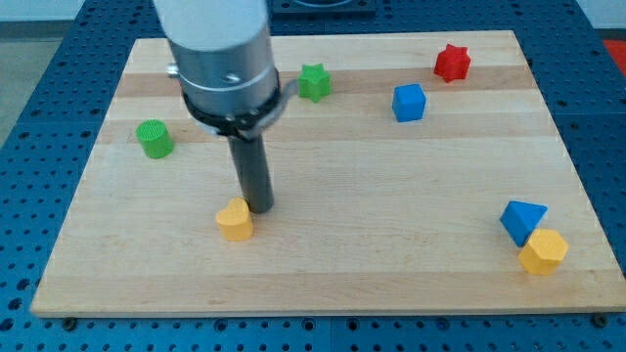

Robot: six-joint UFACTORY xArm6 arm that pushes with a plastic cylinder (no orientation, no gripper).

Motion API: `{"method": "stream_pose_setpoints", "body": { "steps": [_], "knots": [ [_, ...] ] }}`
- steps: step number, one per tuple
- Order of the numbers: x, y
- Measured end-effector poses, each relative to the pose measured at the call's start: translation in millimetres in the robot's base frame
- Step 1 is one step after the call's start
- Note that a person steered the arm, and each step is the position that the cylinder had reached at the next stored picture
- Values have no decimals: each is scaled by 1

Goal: Move yellow heart towards yellow hexagon

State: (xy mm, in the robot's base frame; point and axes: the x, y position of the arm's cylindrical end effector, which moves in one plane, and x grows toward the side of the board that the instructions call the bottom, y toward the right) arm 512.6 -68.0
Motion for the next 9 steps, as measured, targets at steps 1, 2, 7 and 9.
{"method": "stream_pose_setpoints", "body": {
  "steps": [1, 2, 7, 9],
  "knots": [
    [2, 5],
    [-60, -18],
    [20, -91],
    [20, 61]
  ]
}}
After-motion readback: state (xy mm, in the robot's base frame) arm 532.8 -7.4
